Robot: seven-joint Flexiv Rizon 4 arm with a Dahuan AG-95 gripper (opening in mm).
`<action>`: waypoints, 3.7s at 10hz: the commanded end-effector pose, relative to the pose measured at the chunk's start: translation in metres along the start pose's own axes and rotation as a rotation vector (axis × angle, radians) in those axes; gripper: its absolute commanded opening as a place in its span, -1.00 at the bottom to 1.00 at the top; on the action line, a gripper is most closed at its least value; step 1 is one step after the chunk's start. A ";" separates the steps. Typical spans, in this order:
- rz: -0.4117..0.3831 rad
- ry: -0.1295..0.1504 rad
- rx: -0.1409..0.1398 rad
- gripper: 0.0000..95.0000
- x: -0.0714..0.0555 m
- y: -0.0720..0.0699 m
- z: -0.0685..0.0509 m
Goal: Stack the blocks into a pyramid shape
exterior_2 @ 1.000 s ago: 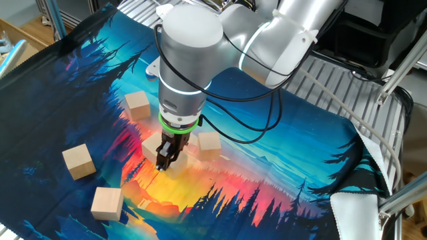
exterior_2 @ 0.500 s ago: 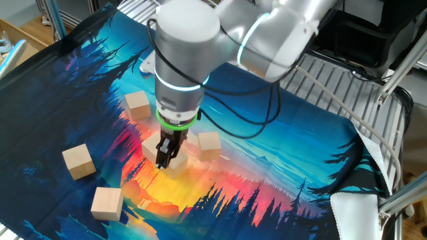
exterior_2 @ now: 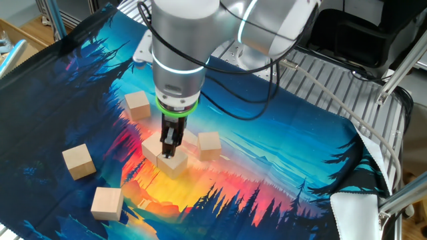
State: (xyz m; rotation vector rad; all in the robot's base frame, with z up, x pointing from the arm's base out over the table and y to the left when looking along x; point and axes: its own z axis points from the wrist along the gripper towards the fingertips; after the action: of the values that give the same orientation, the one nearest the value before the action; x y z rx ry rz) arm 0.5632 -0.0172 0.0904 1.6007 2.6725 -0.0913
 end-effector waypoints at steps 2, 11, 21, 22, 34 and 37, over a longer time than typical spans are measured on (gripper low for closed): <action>-0.439 0.020 0.004 0.20 -0.003 0.000 -0.006; -0.566 0.053 -0.013 -0.20 -0.003 0.001 -0.006; -0.512 0.043 0.017 -0.20 -0.003 0.001 -0.006; -0.555 0.032 0.027 -0.20 -0.003 0.001 -0.006; -0.646 0.027 0.073 -0.20 -0.073 -0.070 -0.006; -0.635 0.022 0.077 0.20 -0.088 -0.091 0.005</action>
State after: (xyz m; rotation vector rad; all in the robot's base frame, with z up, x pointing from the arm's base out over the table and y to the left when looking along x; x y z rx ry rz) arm 0.5211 -0.1439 0.0943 0.7108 3.1060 -0.1933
